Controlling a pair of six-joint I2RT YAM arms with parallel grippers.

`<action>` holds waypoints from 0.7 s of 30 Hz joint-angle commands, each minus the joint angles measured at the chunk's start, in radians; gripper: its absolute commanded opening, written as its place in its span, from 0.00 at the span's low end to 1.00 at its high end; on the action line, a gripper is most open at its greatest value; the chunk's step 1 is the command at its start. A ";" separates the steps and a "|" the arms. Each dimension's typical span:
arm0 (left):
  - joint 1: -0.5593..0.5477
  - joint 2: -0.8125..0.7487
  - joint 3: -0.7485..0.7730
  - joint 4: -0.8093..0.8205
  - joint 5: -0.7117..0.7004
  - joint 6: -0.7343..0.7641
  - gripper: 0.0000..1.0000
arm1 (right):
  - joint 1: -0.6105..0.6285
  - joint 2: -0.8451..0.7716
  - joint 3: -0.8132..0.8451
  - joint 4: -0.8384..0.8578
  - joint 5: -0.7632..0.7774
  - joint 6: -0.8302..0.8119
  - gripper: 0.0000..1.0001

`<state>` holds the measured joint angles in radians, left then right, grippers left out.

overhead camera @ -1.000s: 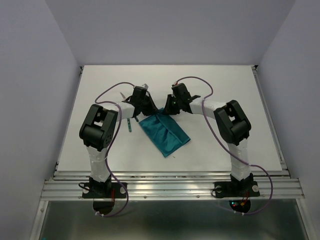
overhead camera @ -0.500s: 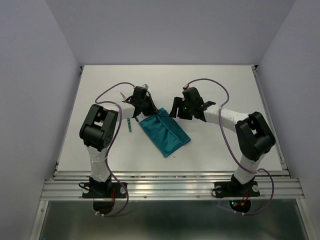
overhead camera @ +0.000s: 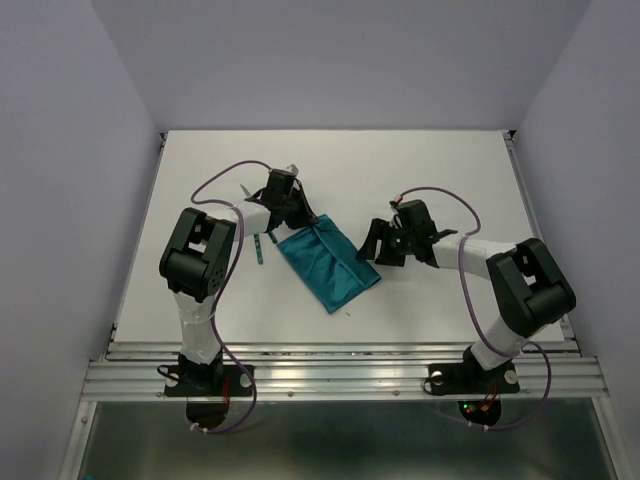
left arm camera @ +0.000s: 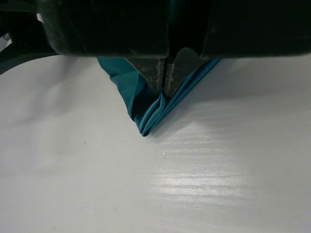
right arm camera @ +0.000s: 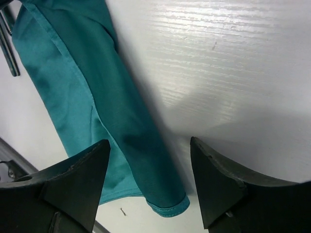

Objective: Fold the napkin into a case and place the utensils inside
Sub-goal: Fold the 2/3-rectangle-folded napkin at the center of the board.

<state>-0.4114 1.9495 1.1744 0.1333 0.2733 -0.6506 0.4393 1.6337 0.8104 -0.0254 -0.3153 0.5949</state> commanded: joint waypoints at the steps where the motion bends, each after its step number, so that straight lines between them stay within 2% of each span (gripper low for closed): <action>1: -0.001 0.009 0.051 -0.014 0.007 0.032 0.00 | -0.059 0.003 -0.077 0.148 -0.148 0.026 0.71; 8: -0.001 0.040 0.091 -0.050 0.003 0.054 0.00 | -0.083 0.124 -0.105 0.280 -0.310 0.083 0.56; 11: -0.001 0.048 0.097 -0.052 0.007 0.054 0.00 | -0.083 0.149 -0.106 0.303 -0.321 0.098 0.52; 14: -0.001 0.055 0.100 -0.055 0.010 0.057 0.00 | -0.083 0.164 -0.111 0.323 -0.326 0.112 0.42; 18: 0.000 0.057 0.102 -0.061 0.003 0.063 0.00 | -0.083 0.175 -0.119 0.341 -0.312 0.129 0.22; 19: 0.000 0.055 0.100 -0.063 0.003 0.065 0.00 | -0.083 0.170 -0.126 0.346 -0.301 0.132 0.12; 21: 0.000 0.049 0.097 -0.063 0.004 0.065 0.00 | -0.083 0.141 -0.125 0.341 -0.260 0.122 0.04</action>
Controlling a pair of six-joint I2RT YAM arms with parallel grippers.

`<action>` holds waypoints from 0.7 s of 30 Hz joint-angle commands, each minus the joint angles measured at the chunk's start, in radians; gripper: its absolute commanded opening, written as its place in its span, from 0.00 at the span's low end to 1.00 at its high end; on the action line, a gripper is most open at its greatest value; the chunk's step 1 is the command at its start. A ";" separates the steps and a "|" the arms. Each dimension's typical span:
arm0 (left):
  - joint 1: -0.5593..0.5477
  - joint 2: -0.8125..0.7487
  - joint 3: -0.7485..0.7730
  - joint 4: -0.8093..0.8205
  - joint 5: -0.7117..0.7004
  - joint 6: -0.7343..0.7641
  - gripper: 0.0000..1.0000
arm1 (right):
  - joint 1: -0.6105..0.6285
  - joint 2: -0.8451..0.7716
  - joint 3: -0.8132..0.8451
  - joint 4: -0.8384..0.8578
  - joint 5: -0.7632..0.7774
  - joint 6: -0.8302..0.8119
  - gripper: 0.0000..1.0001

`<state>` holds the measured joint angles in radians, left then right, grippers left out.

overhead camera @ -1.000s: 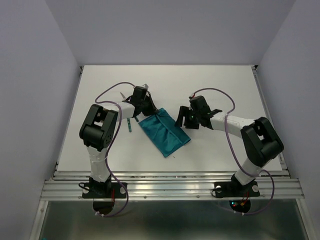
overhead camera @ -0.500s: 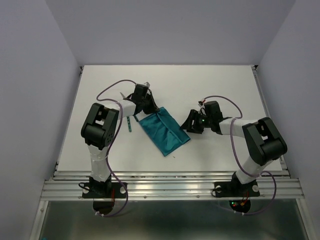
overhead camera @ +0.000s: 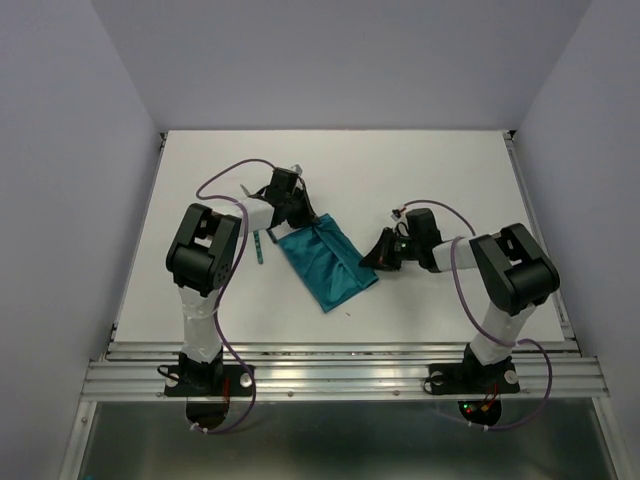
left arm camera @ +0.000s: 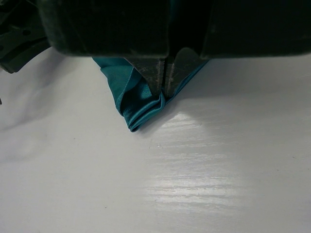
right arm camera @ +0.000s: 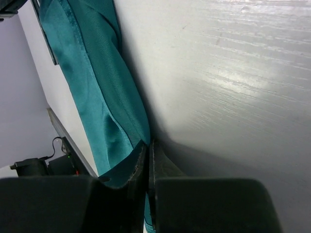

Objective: Fold the napkin into a case and place the utensils inside
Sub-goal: Fold the 2/3-rectangle-folded napkin at the center of the board.

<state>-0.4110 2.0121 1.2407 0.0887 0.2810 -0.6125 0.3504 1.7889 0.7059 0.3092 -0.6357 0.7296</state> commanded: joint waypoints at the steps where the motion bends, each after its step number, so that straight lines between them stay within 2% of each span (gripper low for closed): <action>1: 0.000 -0.016 0.029 -0.020 -0.003 0.026 0.00 | 0.005 -0.041 -0.008 -0.025 0.079 -0.036 0.03; 7: 0.000 -0.067 0.028 -0.020 0.003 0.010 0.00 | 0.005 -0.143 0.081 -0.231 0.209 -0.146 0.01; 9: 0.000 -0.087 0.026 -0.020 0.006 0.002 0.00 | 0.005 -0.167 0.118 -0.356 0.244 -0.194 0.01; 11: 0.000 -0.095 0.028 -0.020 0.010 0.000 0.00 | 0.005 -0.180 0.130 -0.387 0.258 -0.225 0.01; 13: 0.000 -0.087 0.037 -0.023 0.015 0.003 0.00 | 0.015 -0.192 0.130 -0.413 0.260 -0.240 0.10; 15: 0.000 -0.058 0.057 -0.029 0.015 0.013 0.00 | 0.025 -0.189 0.129 -0.423 0.258 -0.260 0.27; 18: 0.000 -0.009 0.078 -0.035 0.040 0.020 0.00 | 0.050 -0.168 0.127 -0.443 0.289 -0.276 0.39; 19: 0.000 -0.001 0.080 -0.037 0.047 0.022 0.00 | 0.050 -0.166 0.119 -0.444 0.306 -0.272 0.47; 21: 0.000 0.005 0.066 -0.030 0.053 0.019 0.00 | 0.050 -0.174 0.113 -0.456 0.370 -0.260 0.52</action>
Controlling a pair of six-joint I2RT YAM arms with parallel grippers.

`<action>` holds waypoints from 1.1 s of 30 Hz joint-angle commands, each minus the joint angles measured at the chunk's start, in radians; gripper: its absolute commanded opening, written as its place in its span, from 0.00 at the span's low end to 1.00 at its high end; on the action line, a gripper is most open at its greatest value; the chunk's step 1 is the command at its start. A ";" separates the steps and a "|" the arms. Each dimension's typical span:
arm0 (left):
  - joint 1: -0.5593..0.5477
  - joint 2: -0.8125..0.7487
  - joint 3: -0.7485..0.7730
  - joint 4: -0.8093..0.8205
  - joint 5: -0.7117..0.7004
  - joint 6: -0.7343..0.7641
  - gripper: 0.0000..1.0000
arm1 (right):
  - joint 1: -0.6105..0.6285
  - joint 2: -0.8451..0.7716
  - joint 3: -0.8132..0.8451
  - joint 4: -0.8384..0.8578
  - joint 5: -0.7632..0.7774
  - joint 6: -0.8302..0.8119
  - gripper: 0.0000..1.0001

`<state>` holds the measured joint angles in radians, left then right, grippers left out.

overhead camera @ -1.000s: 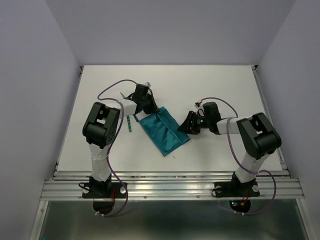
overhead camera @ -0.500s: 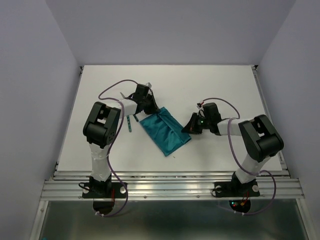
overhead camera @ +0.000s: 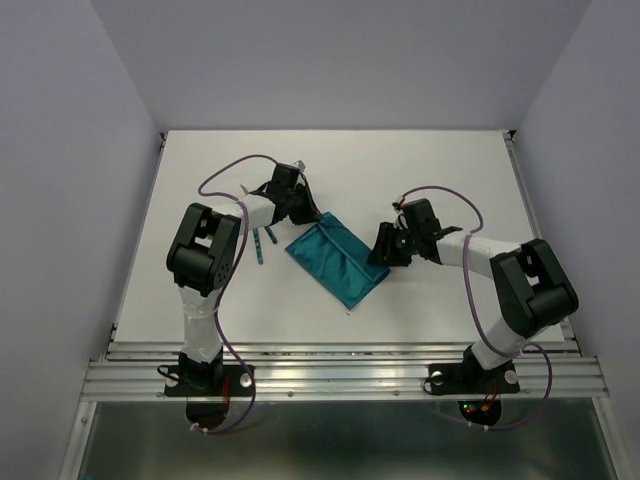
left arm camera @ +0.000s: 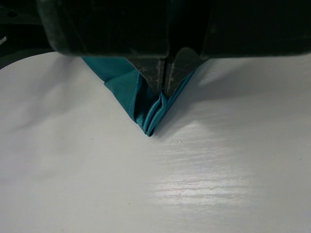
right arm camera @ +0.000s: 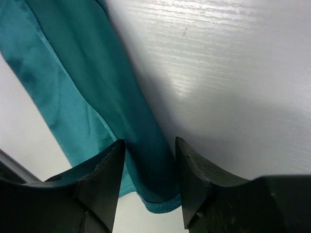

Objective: Fold the napkin into a case and place the utensils inside
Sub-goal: Fold the 2/3-rectangle-folded napkin at the center of the board, then smooth out the 2/3-rectangle-folded napkin at the center of the board.

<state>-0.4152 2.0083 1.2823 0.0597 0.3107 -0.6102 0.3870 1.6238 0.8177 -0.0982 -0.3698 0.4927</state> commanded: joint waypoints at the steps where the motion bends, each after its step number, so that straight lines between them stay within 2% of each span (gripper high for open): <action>1: 0.003 0.006 0.020 0.005 0.024 0.017 0.00 | 0.013 -0.013 0.001 -0.055 0.127 -0.019 0.54; 8: 0.003 -0.009 0.003 0.011 0.019 0.013 0.00 | 0.013 -0.094 0.026 -0.077 0.204 -0.003 0.53; 15: 0.001 -0.010 -0.011 0.022 0.019 0.006 0.00 | 0.023 -0.176 0.047 -0.101 0.201 0.010 0.54; 17: 0.000 -0.008 -0.014 0.026 0.024 0.004 0.00 | 0.033 -0.188 0.054 -0.107 0.195 0.012 0.47; 18: 0.000 -0.006 -0.015 0.026 0.024 0.004 0.00 | 0.044 -0.186 0.055 -0.106 0.192 0.014 0.38; 22: -0.004 -0.005 -0.015 0.029 0.030 0.004 0.00 | 0.044 -0.165 0.043 -0.071 0.151 0.023 0.20; 25: -0.007 -0.002 -0.012 0.031 0.034 0.006 0.00 | 0.044 -0.113 0.037 -0.032 0.118 0.029 0.18; 30: -0.008 -0.002 -0.012 0.029 0.036 0.009 0.00 | 0.044 -0.026 0.009 -0.011 0.263 0.052 0.13; 33: -0.010 0.003 -0.011 0.025 0.036 0.016 0.00 | 0.044 0.001 -0.020 0.000 0.263 0.052 0.12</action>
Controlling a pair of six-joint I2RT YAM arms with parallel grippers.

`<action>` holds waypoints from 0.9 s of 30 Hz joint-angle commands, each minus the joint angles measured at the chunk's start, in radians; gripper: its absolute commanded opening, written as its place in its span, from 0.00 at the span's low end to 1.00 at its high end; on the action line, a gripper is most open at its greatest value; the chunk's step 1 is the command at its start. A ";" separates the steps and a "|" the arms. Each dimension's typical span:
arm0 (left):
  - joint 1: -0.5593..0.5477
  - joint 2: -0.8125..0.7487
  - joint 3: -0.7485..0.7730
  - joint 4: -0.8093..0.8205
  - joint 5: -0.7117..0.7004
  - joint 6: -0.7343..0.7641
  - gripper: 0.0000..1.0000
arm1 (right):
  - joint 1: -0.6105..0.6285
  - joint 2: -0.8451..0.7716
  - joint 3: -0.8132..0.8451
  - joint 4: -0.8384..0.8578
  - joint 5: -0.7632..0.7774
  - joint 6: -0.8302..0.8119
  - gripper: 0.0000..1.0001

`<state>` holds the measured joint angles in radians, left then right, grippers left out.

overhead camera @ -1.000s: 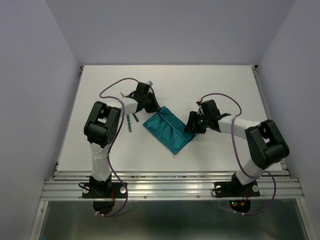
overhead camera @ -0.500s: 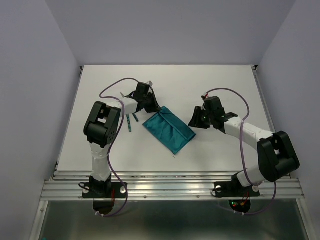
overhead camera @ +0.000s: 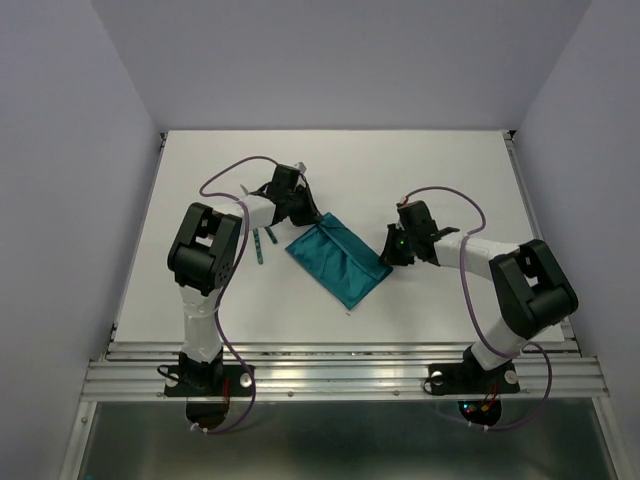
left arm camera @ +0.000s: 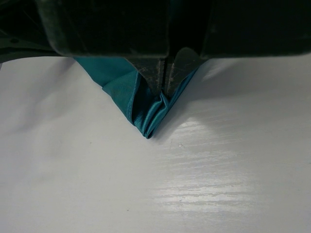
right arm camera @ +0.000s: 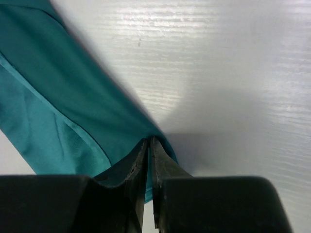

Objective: Fold the napkin into a case and place the utensils inside
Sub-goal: Smooth out the 2/3-rectangle-folded napkin at the center of the board.

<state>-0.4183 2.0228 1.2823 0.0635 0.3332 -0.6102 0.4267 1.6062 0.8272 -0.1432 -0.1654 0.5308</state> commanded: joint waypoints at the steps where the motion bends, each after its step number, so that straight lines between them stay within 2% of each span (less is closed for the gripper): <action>1: -0.005 -0.010 -0.009 0.018 0.015 0.018 0.00 | 0.004 0.026 -0.040 0.057 0.050 0.015 0.12; 7: -0.005 -0.007 0.009 0.004 0.000 0.026 0.01 | 0.004 0.003 -0.092 0.083 0.017 0.017 0.12; 8: -0.005 -0.009 0.011 -0.005 -0.008 0.024 0.13 | 0.004 -0.003 -0.095 0.083 0.017 0.018 0.12; 9: -0.005 -0.019 0.015 -0.007 -0.023 0.024 0.17 | 0.004 -0.009 -0.097 0.083 0.017 0.015 0.12; 12: -0.005 -0.050 0.022 -0.034 -0.071 0.024 0.45 | 0.014 -0.017 -0.100 0.079 0.026 0.017 0.12; 16: -0.005 -0.122 0.020 -0.059 -0.147 0.029 0.58 | 0.014 -0.025 -0.103 0.076 0.033 0.017 0.12; 21: -0.014 -0.222 -0.012 -0.054 -0.204 0.026 0.57 | 0.023 -0.037 -0.102 0.067 0.040 0.020 0.12; 22: -0.023 -0.233 -0.015 -0.053 -0.201 0.027 0.48 | 0.023 -0.038 -0.100 0.065 0.041 0.021 0.12; 24: -0.036 -0.239 -0.027 -0.053 -0.203 0.023 0.40 | 0.023 -0.040 -0.094 0.062 0.044 0.020 0.12; 25: -0.040 -0.243 -0.034 -0.048 -0.204 0.017 0.33 | 0.023 -0.040 -0.092 0.062 0.043 0.023 0.12; 27: -0.053 -0.253 -0.049 -0.027 -0.204 0.012 0.27 | 0.023 -0.040 -0.089 0.059 0.044 0.023 0.12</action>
<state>-0.4423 1.8160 1.2747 0.0166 0.1524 -0.6010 0.4404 1.5902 0.7486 -0.0513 -0.1520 0.5545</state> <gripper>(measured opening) 0.310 0.119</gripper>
